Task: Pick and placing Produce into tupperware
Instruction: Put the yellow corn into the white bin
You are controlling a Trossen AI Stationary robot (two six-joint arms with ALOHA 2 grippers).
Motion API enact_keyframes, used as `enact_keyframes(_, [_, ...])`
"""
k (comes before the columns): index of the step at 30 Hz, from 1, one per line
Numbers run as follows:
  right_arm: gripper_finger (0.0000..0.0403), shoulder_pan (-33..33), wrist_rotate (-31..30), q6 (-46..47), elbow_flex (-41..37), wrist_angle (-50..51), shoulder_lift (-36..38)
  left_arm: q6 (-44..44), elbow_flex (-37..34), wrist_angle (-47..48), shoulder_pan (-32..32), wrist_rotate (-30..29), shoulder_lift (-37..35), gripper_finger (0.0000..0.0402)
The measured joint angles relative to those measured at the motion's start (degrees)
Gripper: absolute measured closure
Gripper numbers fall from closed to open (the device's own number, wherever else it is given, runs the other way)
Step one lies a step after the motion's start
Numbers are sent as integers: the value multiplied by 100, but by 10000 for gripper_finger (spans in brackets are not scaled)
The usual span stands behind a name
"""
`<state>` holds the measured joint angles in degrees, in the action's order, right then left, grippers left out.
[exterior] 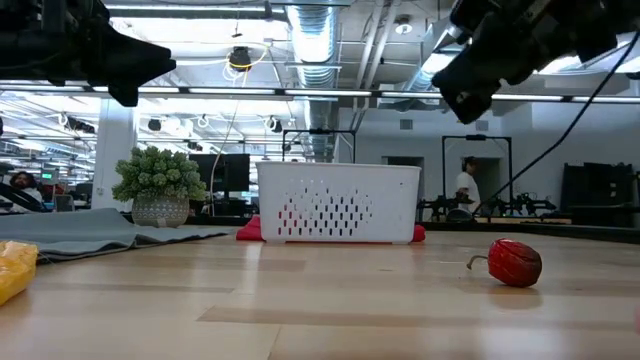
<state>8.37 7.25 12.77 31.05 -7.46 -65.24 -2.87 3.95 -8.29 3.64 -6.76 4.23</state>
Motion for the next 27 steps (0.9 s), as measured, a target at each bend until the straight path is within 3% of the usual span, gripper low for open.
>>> enact_keyframes(6, [373, 495, -5, 1436, 719, 1767, -234, -143, 0, 0, -2, 4, 0, 297])
enact_keyframes(11, [378, 1154, -29, 2939, 851, 2275, -290, -270, 0, 42, -2, 5, 0, 297])
enact_keyframes(17, [357, 2102, -564, 4595, 865, 2728, -630, -274, 0, 37, -2, 7, 0, 297])
enact_keyframes(22, [333, 2519, -576, 5403, 861, 2880, -1124, -268, 0, -6, -2, 2, 0, 297])
enact_keyframes(27, [310, 2564, -565, 5417, 993, 2992, -1673, -187, 0, -38, -2, -2, 0, 297])
